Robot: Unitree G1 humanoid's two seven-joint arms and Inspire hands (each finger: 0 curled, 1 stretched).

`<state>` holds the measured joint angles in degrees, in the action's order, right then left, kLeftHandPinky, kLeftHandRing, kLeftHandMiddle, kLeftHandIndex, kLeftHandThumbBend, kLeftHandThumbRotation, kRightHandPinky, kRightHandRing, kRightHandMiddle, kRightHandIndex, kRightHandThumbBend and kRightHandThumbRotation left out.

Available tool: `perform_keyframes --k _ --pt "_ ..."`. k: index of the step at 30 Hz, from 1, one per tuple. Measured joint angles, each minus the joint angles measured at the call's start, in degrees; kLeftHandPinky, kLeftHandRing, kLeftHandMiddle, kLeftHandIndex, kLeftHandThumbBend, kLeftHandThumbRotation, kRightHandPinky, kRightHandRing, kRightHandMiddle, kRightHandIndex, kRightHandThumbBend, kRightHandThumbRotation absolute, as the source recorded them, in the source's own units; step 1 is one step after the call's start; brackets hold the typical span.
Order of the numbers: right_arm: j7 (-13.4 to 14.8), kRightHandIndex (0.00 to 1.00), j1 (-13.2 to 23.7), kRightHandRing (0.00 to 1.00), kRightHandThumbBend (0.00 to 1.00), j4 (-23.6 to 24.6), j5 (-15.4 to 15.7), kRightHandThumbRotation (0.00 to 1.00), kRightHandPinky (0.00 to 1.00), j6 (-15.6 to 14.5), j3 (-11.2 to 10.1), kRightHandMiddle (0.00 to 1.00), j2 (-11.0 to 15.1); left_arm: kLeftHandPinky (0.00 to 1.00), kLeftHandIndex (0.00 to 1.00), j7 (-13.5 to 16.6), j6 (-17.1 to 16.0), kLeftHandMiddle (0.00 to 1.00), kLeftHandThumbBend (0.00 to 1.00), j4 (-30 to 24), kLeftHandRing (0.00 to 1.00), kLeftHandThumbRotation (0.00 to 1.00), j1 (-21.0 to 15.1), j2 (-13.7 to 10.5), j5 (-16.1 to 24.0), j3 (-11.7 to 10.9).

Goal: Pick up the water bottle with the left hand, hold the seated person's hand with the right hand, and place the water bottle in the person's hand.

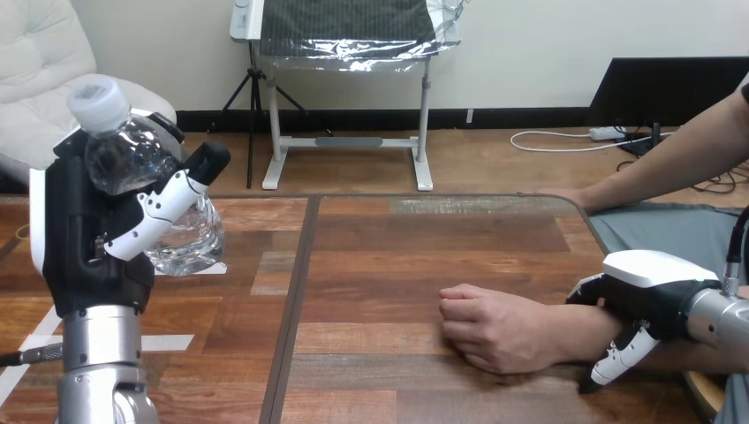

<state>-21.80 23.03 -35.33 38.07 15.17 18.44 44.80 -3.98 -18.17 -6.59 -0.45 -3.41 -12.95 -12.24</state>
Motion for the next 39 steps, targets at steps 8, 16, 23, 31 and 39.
perform_keyframes --k 8,16,23,31,39 --pt "1.2 0.74 0.0 0.72 0.89 -0.9 -0.6 0.28 0.58 0.3 0.0 0.76 -0.6 0.15 0.31 0.0 0.0 0.27 0.64 0.0 0.21 0.0 0.0 0.0 0.0 0.0" --pt "2.6 0.71 0.0 0.63 0.87 -1.6 -1.1 0.28 0.52 0.3 0.1 0.7 -1.4 0.15 0.31 0.0 -0.1 0.27 0.64 0.0 0.21 0.0 0.0 0.0 0.0 0.0" --pt "3.5 0.69 0.0 0.6 0.85 -1.9 -1.1 0.25 0.51 -0.4 0.1 0.67 -2.2 0.15 0.31 -0.2 -0.7 0.27 0.63 0.0 0.21 0.0 0.0 0.0 0.0 -0.1" --pt "4.7 0.66 0.2 0.55 0.84 -2.3 -1.0 0.22 0.49 -1.4 0.2 0.63 -3.2 0.15 0.31 -0.6 -1.5 0.26 0.63 0.0 0.2 0.0 0.0 0.0 -0.2 -0.2" --pt "5.1 0.62 0.4 0.5 0.85 -2.5 -1.1 0.21 0.44 -2.5 0.2 0.58 -4.3 0.15 0.31 -1.0 -1.6 0.26 0.63 0.0 0.2 0.0 -0.1 -0.1 -0.3 -0.3"
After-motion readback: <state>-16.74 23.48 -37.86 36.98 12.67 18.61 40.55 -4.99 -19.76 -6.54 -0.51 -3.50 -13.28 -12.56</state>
